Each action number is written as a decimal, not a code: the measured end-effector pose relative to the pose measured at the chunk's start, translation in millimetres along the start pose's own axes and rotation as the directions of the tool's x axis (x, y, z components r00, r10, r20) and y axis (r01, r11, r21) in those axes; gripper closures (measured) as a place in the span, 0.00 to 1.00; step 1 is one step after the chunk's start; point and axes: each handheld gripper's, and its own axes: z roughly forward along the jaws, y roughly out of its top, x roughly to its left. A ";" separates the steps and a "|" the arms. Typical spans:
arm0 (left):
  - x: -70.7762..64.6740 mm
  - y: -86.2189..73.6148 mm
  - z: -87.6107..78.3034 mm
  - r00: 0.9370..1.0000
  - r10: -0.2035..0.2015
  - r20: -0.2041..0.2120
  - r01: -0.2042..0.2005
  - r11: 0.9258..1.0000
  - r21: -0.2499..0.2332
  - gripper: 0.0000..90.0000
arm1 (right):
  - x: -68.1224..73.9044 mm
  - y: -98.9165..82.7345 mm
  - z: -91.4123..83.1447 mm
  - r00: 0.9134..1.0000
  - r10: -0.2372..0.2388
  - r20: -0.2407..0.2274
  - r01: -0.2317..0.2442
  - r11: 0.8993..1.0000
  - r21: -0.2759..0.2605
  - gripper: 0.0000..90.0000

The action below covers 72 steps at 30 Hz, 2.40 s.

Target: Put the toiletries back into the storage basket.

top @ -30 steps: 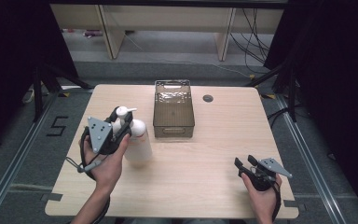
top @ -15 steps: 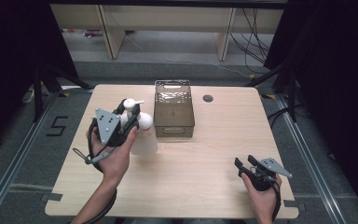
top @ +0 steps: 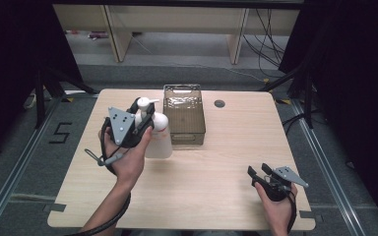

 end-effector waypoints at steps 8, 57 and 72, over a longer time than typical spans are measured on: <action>-7.9 7.1 9.7 1.000 -0.012 0.004 0.012 1.000 -0.008 0.65 | -2.4 -0.8 2.1 1.000 -0.013 -0.013 0.012 1.000 -0.029 0.44; -29.7 31.6 53.8 1.000 -0.012 -0.012 0.012 0.999 -0.031 0.65 | -1.8 -0.9 1.7 1.000 -0.011 -0.013 0.010 0.999 -0.032 0.44; -32.2 36.6 65.5 1.000 -0.008 -0.009 0.007 0.999 -0.037 0.65 | -0.8 -0.3 0.1 1.000 -0.016 0.003 0.016 1.000 -0.024 0.44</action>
